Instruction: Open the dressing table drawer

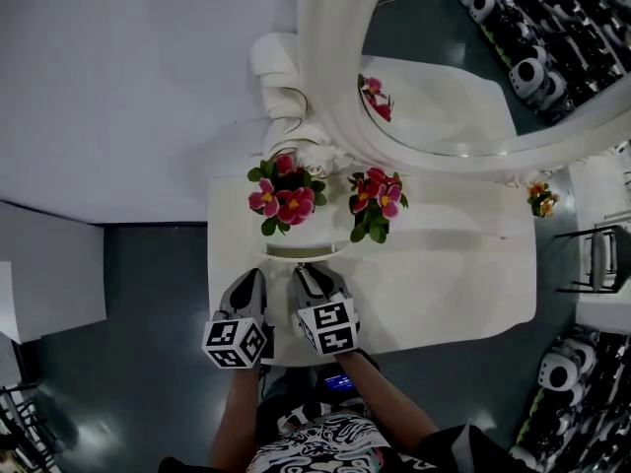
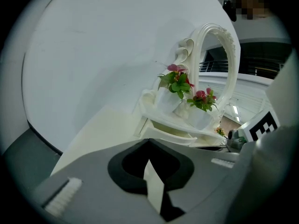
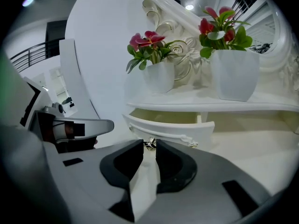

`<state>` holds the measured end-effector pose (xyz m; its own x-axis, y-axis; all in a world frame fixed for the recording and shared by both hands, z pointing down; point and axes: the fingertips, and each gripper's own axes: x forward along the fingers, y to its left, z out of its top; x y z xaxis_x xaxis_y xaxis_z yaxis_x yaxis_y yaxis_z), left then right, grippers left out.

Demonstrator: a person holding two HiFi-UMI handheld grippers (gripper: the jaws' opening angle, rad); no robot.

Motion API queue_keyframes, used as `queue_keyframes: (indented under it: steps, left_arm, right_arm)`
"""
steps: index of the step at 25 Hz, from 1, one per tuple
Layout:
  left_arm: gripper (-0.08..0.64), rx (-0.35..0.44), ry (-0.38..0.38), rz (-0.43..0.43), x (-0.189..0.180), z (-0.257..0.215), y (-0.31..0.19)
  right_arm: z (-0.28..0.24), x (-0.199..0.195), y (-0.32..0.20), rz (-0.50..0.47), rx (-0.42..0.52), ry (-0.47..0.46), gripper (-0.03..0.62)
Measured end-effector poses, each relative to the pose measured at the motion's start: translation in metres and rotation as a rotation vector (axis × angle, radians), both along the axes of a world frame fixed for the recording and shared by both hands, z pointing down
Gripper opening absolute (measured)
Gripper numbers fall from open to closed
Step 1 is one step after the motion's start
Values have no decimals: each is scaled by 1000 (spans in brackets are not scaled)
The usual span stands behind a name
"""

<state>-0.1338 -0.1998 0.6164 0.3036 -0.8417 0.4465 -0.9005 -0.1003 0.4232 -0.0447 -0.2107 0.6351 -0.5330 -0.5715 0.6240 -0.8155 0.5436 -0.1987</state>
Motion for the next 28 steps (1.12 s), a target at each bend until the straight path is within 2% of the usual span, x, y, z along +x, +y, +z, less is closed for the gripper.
queue_keyframes:
  steps: [7,17,20,22,28]
  left_arm:
    - [2,4,-4,-6,-2,-2,4]
    - [2,66,-13,7,1,-26,4]
    - [2,96,-18,19,5,-41,6]
    - [2,123,-21,31,8,-54,8]
    - [2,201,-26,67,17,-89,10]
  right_arm:
    - [1,-2,15,-11,-3,4,83]
    - [-5,10,22,22,-26,-16,110]
    - [-19,17,26,34,9,-2,84]
    - [-34,21,27,43,44,-13,11]
    - [-82,35,24,90,143,-85,3]
